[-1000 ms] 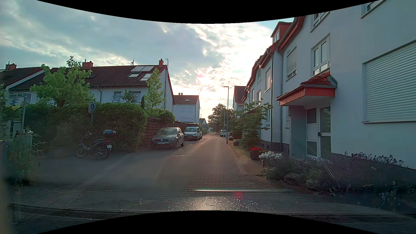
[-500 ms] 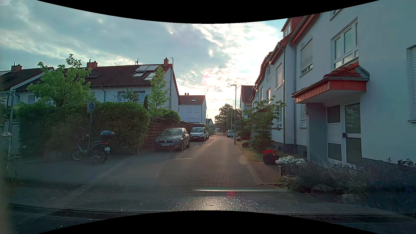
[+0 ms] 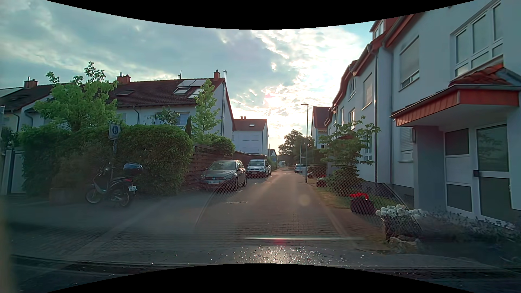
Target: Follow the waypoints while adhering to traffic rules and regulations
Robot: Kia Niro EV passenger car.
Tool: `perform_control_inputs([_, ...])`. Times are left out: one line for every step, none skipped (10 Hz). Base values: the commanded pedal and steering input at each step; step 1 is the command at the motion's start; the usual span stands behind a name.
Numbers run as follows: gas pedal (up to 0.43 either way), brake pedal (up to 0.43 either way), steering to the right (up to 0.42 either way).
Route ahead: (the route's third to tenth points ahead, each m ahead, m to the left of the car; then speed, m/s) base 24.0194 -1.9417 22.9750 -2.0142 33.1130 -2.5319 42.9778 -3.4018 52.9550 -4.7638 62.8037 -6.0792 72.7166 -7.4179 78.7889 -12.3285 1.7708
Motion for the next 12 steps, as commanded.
perform_control_inputs([0.000,0.000,-0.198])
perform_control_inputs([0.000,0.000,-0.198])
perform_control_inputs([0.000,0.000,-0.198])
perform_control_inputs([0.000,0.000,-0.197])
perform_control_inputs([0.000,0.000,-0.195])
perform_control_inputs([0.000,0.000,-0.192])
perform_control_inputs([0.000,0.000,-0.187])
perform_control_inputs([0.000,0.000,-0.182])
perform_control_inputs([0.000,0.000,-0.172])
perform_control_inputs([0.000,0.000,-0.160])
perform_control_inputs([0.000,0.000,-0.150])
perform_control_inputs([0.000,0.000,-0.133])
